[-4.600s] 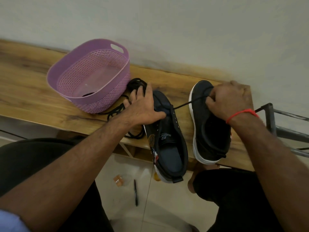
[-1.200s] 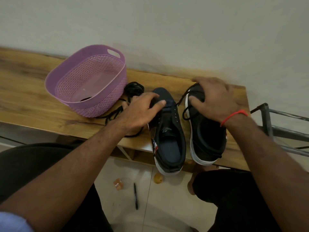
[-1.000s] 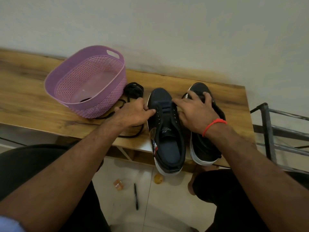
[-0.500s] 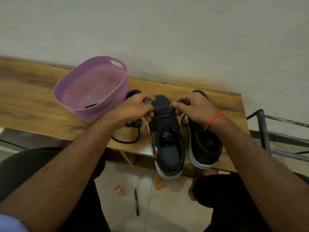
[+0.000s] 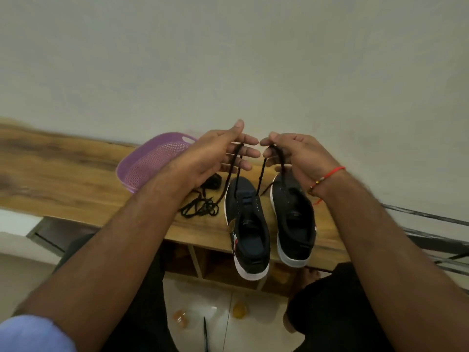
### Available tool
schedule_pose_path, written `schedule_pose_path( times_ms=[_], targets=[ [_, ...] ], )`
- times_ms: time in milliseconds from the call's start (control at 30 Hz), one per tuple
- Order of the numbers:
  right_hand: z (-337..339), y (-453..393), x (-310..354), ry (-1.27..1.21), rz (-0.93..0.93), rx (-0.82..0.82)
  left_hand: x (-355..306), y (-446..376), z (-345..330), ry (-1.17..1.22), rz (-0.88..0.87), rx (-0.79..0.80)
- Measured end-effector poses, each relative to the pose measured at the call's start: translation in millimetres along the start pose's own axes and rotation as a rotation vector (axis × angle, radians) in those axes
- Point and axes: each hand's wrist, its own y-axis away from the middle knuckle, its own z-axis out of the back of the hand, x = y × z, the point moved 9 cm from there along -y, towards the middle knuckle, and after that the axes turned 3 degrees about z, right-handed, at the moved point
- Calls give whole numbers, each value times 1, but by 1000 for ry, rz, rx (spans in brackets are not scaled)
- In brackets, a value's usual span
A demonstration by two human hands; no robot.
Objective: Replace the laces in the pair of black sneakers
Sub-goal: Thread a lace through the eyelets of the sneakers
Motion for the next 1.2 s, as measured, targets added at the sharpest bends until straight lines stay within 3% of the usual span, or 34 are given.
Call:
schedule_pose_path(
  times_ms=[467, 933, 1200],
  targets=[
    [3, 64, 159, 35, 209, -99, -148, 81, 7, 51, -210, -82],
    [9, 104, 265, 69, 456, -99, -238, 132, 14, 279, -355, -84],
    [21, 112, 303, 217, 590, -321, -267, 154, 30, 142, -447, -197]
  ],
)
